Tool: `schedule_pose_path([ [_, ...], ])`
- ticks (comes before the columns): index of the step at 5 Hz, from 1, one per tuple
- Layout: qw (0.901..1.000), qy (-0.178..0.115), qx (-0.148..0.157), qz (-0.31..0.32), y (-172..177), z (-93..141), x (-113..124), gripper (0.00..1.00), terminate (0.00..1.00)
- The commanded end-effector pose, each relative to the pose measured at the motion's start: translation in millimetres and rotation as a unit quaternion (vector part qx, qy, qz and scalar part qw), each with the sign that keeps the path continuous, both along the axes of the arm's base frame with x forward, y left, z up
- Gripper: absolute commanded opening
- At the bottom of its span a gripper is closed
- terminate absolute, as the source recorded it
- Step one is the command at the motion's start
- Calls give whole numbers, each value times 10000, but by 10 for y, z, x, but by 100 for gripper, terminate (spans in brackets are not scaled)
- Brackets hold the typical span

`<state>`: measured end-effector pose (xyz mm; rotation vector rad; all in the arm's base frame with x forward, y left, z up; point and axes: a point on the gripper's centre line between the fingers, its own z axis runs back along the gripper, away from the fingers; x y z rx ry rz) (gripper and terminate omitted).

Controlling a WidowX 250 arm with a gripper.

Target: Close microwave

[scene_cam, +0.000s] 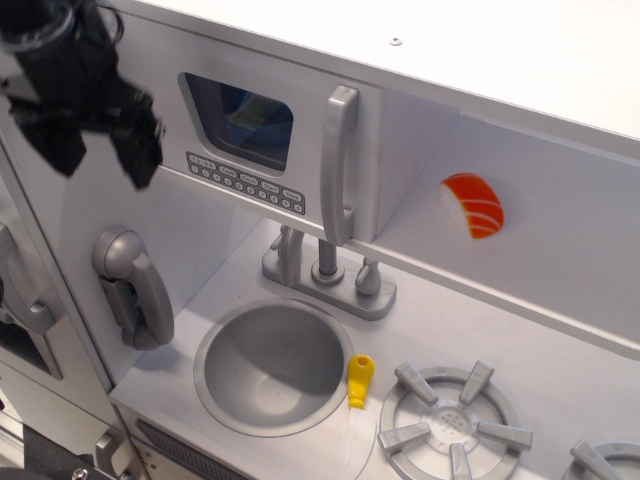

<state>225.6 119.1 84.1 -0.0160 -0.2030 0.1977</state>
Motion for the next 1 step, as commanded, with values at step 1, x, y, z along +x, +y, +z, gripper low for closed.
schedule_pose_path([
  [1,9997,-204,137,12,62,183,-3,100,100],
])
